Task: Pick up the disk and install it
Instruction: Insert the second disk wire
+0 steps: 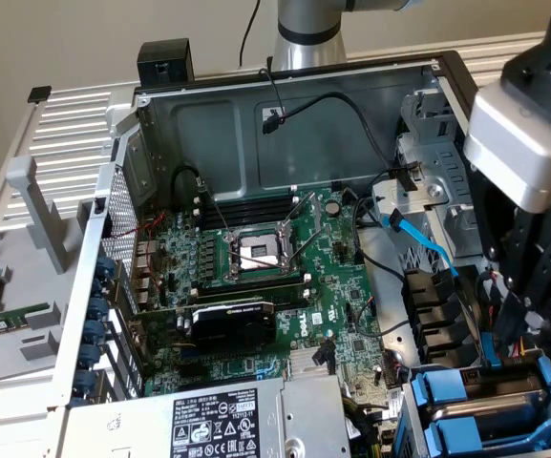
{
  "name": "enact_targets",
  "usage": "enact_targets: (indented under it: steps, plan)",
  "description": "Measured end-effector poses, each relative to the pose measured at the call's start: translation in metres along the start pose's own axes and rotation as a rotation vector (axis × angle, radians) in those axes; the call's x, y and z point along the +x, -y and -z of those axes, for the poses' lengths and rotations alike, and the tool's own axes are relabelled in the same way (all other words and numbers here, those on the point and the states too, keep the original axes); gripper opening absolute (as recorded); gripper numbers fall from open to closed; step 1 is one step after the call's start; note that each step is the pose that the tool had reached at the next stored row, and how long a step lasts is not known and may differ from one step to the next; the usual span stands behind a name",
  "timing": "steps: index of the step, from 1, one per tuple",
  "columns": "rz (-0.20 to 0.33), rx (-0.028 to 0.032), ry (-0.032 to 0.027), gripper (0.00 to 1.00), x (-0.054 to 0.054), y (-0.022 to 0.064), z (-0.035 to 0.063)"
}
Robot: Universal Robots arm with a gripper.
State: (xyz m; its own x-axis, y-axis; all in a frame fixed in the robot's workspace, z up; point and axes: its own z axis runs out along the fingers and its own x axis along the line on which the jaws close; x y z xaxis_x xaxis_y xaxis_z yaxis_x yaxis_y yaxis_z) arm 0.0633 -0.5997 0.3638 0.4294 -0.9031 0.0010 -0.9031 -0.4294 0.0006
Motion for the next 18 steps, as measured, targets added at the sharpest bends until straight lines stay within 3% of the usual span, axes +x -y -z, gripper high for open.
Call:
enact_targets:
  steps: [15,18]
  plan:
    - [0.272,0.0323,-0.0147,0.11,-0.0001,0.0,-0.0003]
    - [0.327,0.0386,-0.0153,0.11,-0.0001,0.0001,-0.0005]
